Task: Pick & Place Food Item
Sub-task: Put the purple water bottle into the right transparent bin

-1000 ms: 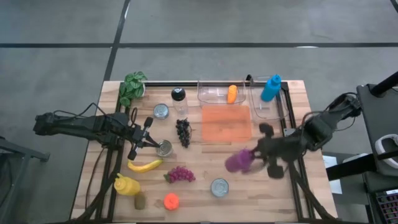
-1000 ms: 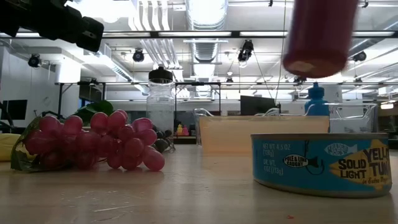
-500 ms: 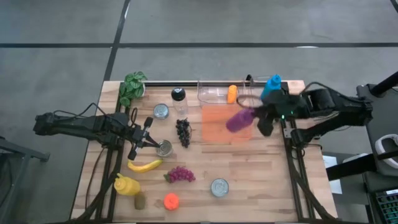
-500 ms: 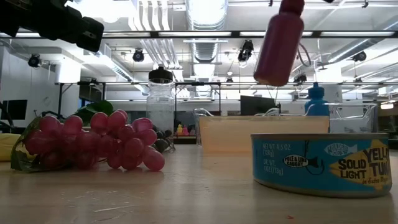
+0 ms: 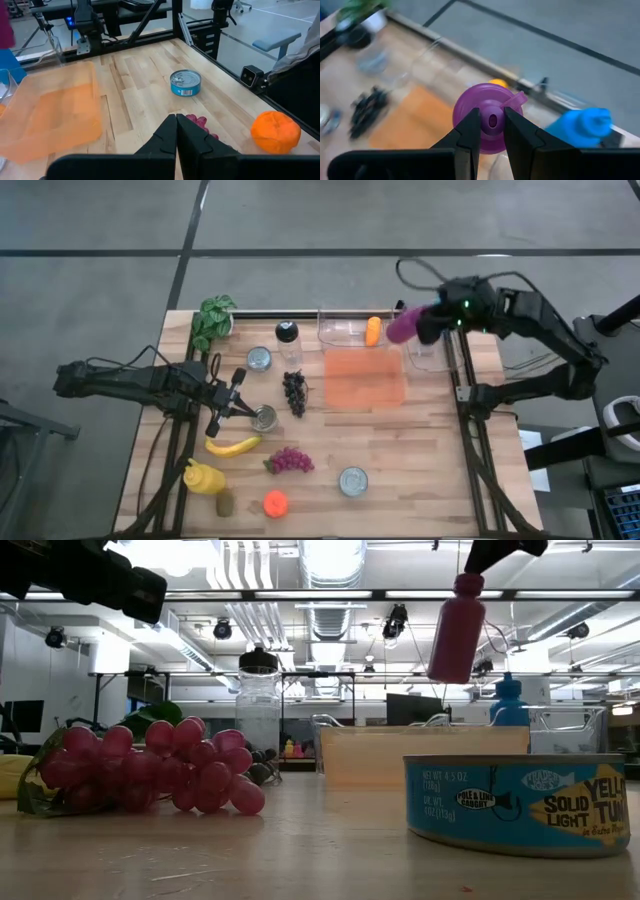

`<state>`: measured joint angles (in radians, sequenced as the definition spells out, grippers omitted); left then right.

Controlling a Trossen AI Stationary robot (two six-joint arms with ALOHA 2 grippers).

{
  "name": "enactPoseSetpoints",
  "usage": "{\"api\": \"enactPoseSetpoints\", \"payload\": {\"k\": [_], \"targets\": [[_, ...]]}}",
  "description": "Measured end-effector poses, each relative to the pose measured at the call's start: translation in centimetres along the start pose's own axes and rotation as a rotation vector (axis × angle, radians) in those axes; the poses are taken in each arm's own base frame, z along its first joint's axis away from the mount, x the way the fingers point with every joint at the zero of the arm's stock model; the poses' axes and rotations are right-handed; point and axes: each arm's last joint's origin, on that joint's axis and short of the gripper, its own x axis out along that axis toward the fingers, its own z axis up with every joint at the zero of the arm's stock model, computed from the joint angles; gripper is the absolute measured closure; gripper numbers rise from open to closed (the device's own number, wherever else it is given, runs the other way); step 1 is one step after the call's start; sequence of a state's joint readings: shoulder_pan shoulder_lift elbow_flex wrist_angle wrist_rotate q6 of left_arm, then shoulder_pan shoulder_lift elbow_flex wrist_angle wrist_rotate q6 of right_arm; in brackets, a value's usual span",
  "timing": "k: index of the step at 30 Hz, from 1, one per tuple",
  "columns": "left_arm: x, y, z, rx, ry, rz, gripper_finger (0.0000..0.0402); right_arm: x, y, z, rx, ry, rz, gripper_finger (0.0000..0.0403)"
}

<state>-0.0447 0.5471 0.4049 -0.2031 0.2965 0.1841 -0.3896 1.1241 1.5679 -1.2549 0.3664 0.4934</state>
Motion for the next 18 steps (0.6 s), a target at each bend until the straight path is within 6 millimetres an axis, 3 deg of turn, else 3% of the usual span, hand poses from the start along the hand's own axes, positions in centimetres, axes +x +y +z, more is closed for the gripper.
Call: {"api": "enactPoseSetpoints", "payload": {"k": [7, 18], "targets": [[0.0, 0.0, 0.0, 0.001, 0.0, 0.0, 0.0395, 2.1, -2.4, 1.6, 0.117, 0.02, -0.153, 0.0339], [0.0, 0.0, 0.0, 0.0, 0.0, 0.0, 0.0395, 7.4, -3.6, 3.3, 0.127, 0.121, -0.28, 0.0339]]}}
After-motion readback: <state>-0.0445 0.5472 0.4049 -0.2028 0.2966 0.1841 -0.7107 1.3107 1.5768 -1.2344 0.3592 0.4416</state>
